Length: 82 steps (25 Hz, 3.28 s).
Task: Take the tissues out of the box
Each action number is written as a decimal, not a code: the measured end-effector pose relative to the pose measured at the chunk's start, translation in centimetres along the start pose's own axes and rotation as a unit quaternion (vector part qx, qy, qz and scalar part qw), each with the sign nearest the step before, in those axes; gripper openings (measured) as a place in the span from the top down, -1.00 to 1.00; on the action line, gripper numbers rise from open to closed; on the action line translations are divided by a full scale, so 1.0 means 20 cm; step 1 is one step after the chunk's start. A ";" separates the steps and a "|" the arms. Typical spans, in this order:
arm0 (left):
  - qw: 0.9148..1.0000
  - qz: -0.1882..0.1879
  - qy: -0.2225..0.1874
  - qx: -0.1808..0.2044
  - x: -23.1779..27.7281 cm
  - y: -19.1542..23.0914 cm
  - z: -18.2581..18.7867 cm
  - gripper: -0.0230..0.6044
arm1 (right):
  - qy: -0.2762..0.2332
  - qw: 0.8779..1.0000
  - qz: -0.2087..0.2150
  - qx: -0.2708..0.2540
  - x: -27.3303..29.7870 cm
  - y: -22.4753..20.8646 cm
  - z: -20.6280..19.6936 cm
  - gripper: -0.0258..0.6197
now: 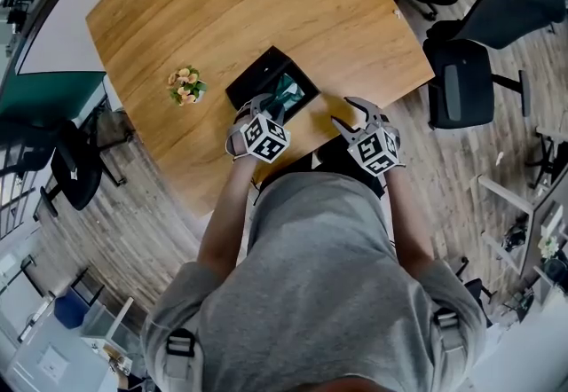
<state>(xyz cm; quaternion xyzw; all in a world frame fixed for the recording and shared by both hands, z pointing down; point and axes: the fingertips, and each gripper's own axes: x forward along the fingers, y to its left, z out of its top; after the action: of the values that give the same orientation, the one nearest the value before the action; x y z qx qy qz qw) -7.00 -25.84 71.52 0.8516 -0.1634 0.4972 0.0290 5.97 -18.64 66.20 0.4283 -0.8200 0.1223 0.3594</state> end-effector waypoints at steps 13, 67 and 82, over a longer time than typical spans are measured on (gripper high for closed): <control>0.999 0.000 0.018 0.043 0.01 0.00 -0.02 0.84 | 0.002 1.000 -0.005 -0.003 0.00 -0.06 -0.01 0.21; 0.998 0.059 0.020 0.010 -0.22 0.03 0.19 0.87 | -0.031 0.997 0.027 -0.072 -0.15 -0.20 0.06 0.25; 0.995 0.099 0.028 -0.001 -0.36 0.07 0.30 0.87 | -0.048 0.994 0.058 -0.078 -0.18 -0.27 -0.01 0.26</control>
<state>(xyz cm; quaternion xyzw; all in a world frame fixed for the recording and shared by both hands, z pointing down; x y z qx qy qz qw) -5.63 -26.71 62.13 0.8170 -0.2461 0.5213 -0.0146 11.71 -19.57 63.15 0.3558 -0.8670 0.0578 0.3439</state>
